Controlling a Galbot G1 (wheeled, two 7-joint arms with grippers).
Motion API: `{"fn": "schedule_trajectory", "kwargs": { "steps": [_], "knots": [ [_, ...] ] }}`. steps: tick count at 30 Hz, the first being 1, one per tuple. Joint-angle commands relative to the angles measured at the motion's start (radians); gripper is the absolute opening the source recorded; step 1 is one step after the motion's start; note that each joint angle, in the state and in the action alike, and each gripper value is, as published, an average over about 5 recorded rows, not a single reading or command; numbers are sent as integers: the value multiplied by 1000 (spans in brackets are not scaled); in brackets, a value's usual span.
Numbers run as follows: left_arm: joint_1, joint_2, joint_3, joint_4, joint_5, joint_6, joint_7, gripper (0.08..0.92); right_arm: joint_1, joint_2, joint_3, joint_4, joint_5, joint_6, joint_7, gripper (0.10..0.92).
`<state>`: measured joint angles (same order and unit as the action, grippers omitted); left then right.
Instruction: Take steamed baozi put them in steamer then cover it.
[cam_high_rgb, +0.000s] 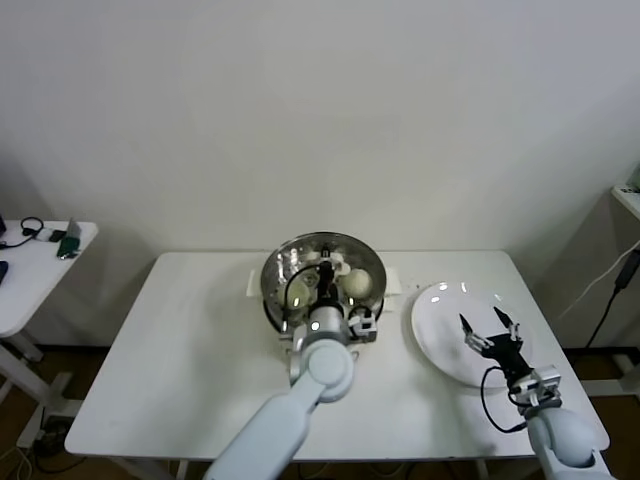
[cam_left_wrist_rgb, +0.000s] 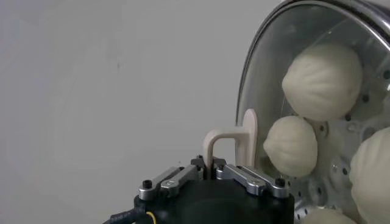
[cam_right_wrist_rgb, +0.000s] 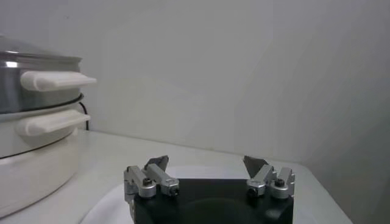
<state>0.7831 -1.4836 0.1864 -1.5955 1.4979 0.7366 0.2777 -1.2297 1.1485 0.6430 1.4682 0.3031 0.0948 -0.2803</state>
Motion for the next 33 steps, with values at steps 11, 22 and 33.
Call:
{"fn": "schedule_trajectory", "kwargs": {
  "steps": [11,22,33],
  "knots": [
    [13,10,-4,-46,-46,49,-7,221,-7,1,17,17,35,-14,-19,823],
    [54,87,10,-189,-91,49,-7,532,-13,-1,22,18,33,-17,-29,823],
    [141,219,-8,-356,-166,49,2,811,-9,1,21,12,19,-22,-31,823]
  ]
}}
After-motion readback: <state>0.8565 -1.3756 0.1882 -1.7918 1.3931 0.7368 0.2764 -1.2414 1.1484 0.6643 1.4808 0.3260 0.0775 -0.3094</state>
